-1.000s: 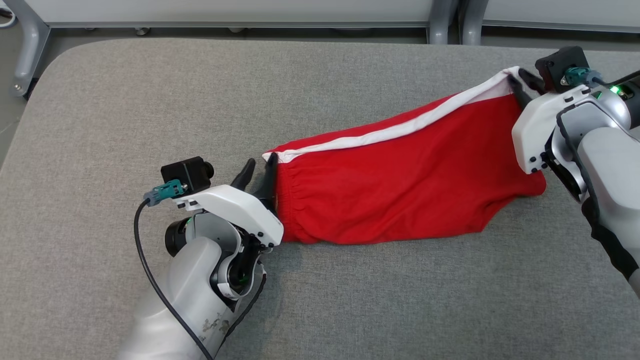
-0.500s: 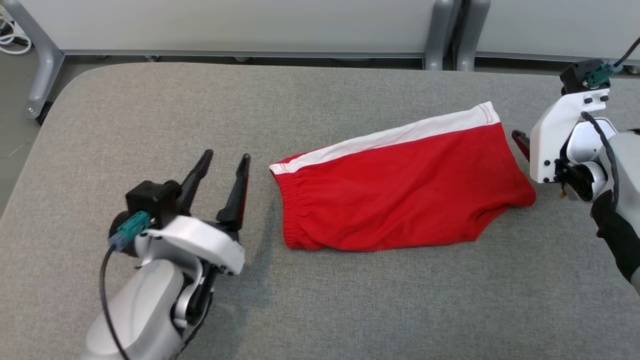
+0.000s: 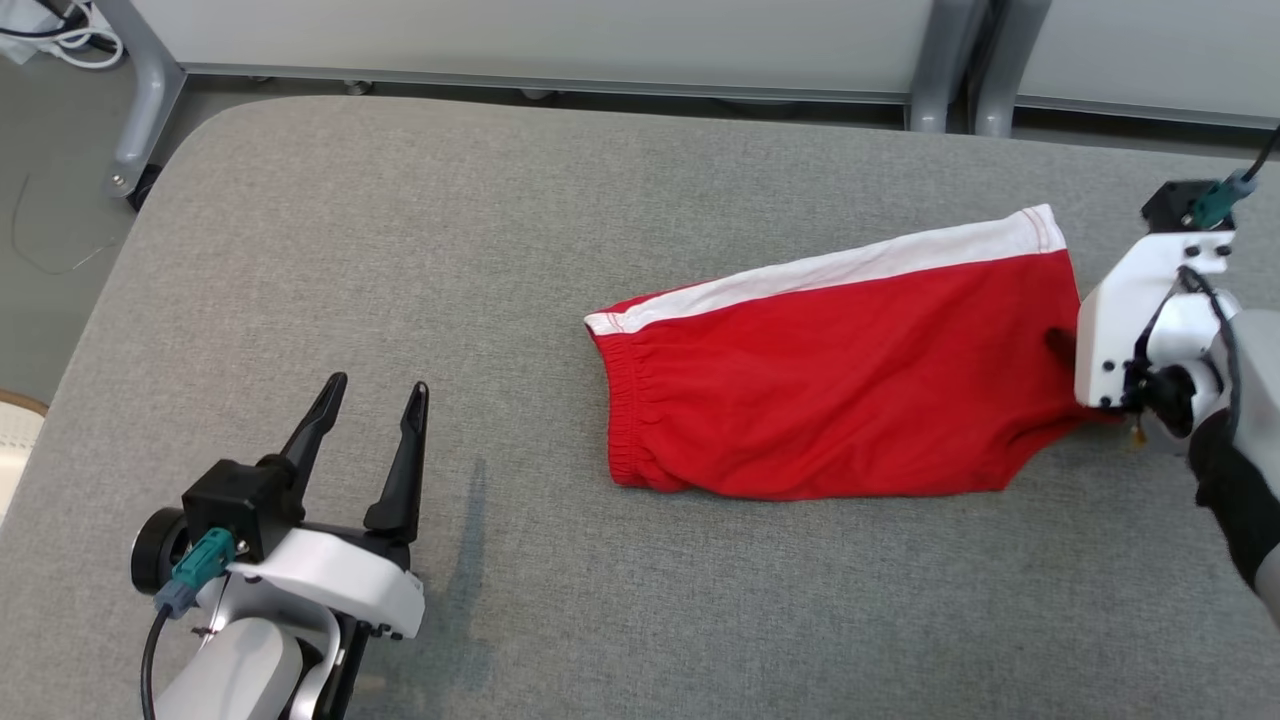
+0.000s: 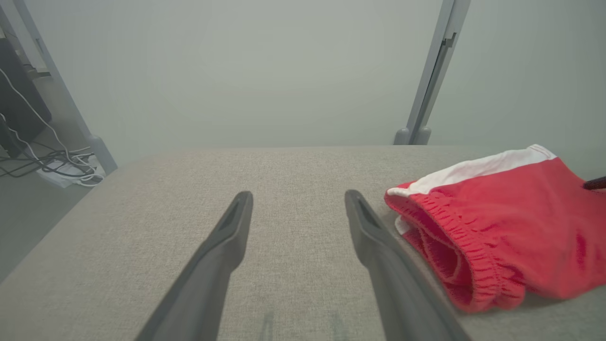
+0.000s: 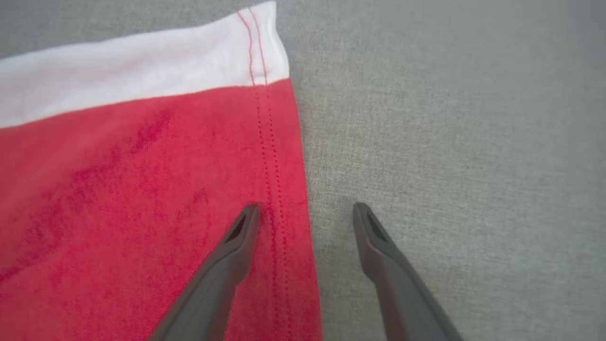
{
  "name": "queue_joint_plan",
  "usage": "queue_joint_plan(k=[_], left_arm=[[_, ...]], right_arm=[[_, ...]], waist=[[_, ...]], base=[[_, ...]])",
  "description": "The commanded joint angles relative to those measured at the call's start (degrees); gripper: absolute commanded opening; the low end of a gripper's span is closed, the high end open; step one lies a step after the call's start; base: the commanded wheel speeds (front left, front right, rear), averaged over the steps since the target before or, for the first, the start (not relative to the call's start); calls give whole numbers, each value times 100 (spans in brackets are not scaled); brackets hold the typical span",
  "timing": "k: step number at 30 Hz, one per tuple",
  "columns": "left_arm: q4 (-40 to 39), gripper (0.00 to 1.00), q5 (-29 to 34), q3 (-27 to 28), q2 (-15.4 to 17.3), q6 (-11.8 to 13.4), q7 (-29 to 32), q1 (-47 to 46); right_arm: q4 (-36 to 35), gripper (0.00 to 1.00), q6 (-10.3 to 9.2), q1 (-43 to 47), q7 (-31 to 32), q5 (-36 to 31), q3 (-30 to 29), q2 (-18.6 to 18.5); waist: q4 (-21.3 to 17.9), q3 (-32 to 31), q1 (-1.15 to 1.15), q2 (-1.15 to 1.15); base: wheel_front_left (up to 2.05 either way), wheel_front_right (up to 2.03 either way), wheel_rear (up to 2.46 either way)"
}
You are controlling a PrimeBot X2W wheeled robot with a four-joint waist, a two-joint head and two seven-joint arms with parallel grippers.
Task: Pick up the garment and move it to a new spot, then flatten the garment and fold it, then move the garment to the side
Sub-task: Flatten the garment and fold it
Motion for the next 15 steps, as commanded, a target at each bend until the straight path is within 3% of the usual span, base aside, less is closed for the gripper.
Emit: queue_joint_plan(k=[1, 6, 7, 9, 14, 15], left_arm=[[-31, 100, 25, 11, 58, 42, 14, 52], [-155, 100, -31, 26, 134, 160, 105, 219], [-171, 100, -43, 39, 159, 175, 122, 258], [-209, 100, -91, 61, 172, 197, 148, 304], [-288, 100, -185, 56, 195, 218, 250, 391], [-300, 100, -182, 71, 192, 244, 259, 400]], right_arm=[[28, 100, 0, 105, 16, -61, -23, 24], [122, 100, 1, 288, 39, -195, -138, 120], [128, 89, 2, 333, 99, -216, -150, 156], [143, 54, 2, 403, 184, -284, -165, 198], [164, 0, -2, 455, 90, -477, -281, 106], [165, 0, -9, 443, -5, -538, -330, 18]], waist=[[20, 1, 0, 0], [68, -10, 0, 0], [67, -12, 0, 0], [59, -11, 0, 0], [25, 8, 0, 0], [16, 11, 0, 0]], base=[[0, 0, 0], [0, 0, 0], [0, 0, 0], [0, 0, 0], [0, 0, 0], [0, 0, 0]])
